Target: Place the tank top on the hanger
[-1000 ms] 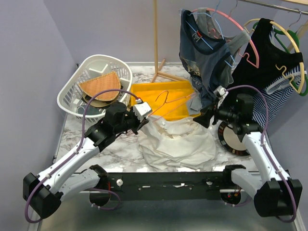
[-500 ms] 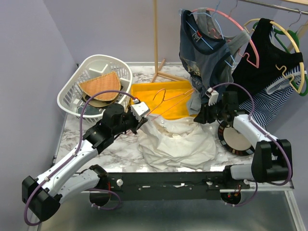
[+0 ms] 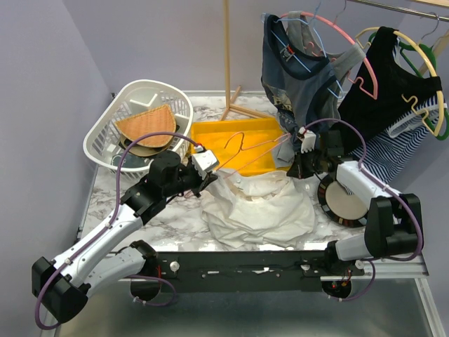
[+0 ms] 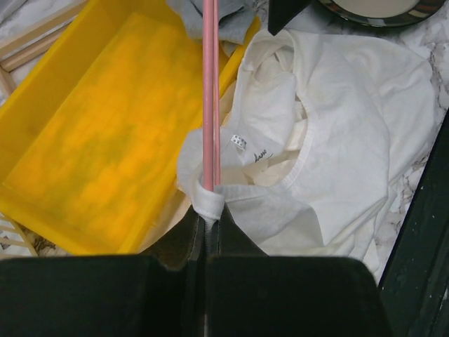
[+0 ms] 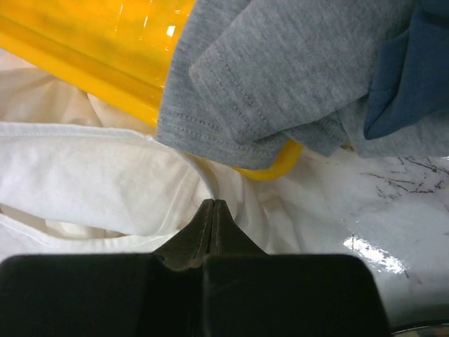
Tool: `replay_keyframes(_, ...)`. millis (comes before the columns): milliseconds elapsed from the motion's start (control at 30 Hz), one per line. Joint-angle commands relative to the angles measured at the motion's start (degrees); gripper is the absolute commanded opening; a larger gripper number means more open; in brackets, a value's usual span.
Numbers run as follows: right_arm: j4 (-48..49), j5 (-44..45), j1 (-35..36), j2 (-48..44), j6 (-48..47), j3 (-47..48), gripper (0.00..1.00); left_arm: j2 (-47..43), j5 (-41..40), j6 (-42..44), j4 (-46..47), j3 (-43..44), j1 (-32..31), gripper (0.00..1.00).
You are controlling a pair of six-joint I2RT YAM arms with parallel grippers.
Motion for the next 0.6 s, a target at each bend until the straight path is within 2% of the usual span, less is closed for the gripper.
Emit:
replay_keyframes(0,-1.5,1.3,0.4,-3.1,-0.3,2.7,0.01,-1.7,8.7,2.4,0.6,0.0,0.4,0.00)
replay_keyframes(267,2.9,6.3,-2.1,-19.7,0.8,0.4,0.01,-0.2,15.1,4.4,-1.5,0.9,0.4,0.00)
replay_keyframes(567,3.0,6.5,-5.6,-21.6,2.6,0.3,0.01,1.2,16.9,4.8,-2.5,1.3,0.4,0.00)
